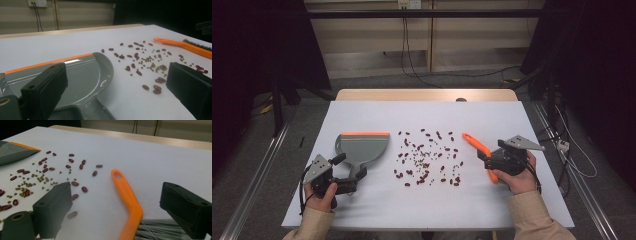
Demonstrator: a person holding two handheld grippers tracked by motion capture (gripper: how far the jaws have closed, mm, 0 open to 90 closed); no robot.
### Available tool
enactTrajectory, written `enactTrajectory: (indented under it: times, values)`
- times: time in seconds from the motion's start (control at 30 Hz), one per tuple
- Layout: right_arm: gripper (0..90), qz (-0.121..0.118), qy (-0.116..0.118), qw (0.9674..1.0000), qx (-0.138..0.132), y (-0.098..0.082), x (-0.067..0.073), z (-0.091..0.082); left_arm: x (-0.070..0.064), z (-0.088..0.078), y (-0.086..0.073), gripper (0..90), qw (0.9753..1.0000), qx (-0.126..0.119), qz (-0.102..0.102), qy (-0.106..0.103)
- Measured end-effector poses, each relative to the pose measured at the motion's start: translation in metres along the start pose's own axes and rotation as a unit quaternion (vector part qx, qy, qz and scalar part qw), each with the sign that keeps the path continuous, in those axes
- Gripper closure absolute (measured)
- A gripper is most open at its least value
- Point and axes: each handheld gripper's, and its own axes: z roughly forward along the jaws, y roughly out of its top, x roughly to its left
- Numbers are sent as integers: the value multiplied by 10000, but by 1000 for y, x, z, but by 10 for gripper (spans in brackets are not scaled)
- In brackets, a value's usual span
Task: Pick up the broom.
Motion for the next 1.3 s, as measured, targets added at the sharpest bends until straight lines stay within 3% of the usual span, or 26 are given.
enactTrajectory:
  times: [0.27,0.33,0.57,0.7,0.73,0.77,0.97,1.1,1.23,1.3]
  values:
    - [194,100,-62,9998,173,9,-8,14,1,-1,0,35,10000,29,30,8]
    - [274,34,-155,9992,363,14,-12,19,1,0,0,35,10000,31,29,10]
    - [421,-114,-268,9964,796,23,-17,27,2,0,0,35,10000,50,36,16]
    - [475,-194,-121,9926,1189,26,-17,34,2,0,-1,35,10000,41,5,7]
    - [491,-333,-106,9905,1332,25,-16,38,2,0,-1,35,10000,43,7,7]
    - [491,-333,-106,9905,1332,25,-16,38,2,0,-1,35,10000,48,4,7]
    - [555,-467,-136,9834,1749,21,-19,50,2,0,-1,35,10000,54,9,-1]
    - [590,-322,-99,9835,1776,20,-25,56,3,0,-1,35,10000,60,-4,3]
    - [646,-260,74,9757,2174,19,-29,62,3,0,-2,35,10000,73,-15,-5]
    - [659,-281,83,9745,2225,19,-29,64,3,0,-2,35,10000,75,-14,-9]
